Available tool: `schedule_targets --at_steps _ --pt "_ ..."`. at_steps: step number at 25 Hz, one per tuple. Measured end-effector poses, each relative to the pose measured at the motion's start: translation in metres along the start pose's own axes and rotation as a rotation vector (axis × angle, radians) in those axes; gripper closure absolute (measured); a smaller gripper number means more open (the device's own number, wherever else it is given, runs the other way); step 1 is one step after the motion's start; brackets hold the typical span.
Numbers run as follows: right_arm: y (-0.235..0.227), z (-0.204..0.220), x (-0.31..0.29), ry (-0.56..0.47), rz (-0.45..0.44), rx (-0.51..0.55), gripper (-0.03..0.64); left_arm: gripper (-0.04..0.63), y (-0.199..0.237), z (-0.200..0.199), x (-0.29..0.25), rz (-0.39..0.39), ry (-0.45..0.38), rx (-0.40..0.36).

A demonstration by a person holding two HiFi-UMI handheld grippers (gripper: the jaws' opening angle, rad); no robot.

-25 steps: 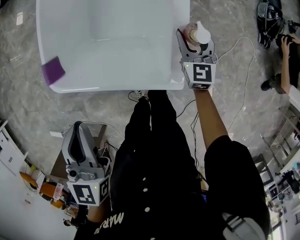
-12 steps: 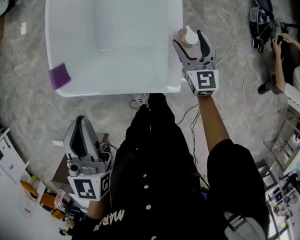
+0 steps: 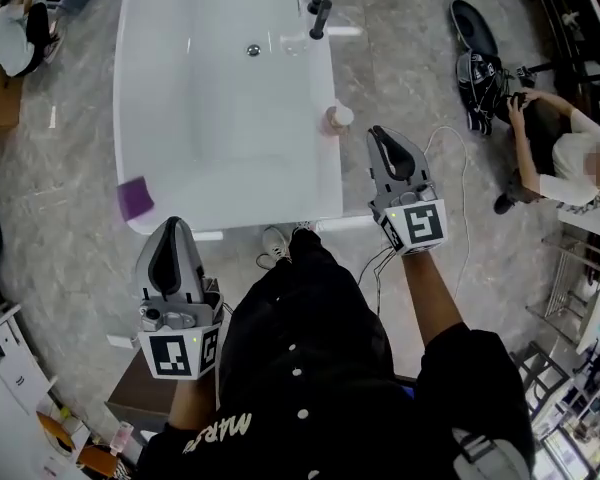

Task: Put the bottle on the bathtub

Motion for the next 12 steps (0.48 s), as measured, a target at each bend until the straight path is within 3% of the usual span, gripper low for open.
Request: schedule_targets --at_steps 1,12 --pt "0.0 -0.013 0.008 -0.017 0.011 -0.003 0.614 0.584 0.0 -0.005 -0.001 0.007 -0.017 -0.004" --pt "0.006 -0.106 0.08 -0.118 0.115 -0.078 0.615 0.584 0.003 -0.041 0.0 0.045 -0.147 -0.021"
Point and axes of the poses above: the fingertips, and each gripper's own axes: x backward along the fingers, y to its left, z out of its underside, the point moved 10 cm from there along x, backward along the fingers, and after that the axes turned 1 degree about -x, right-handed, at the moved point
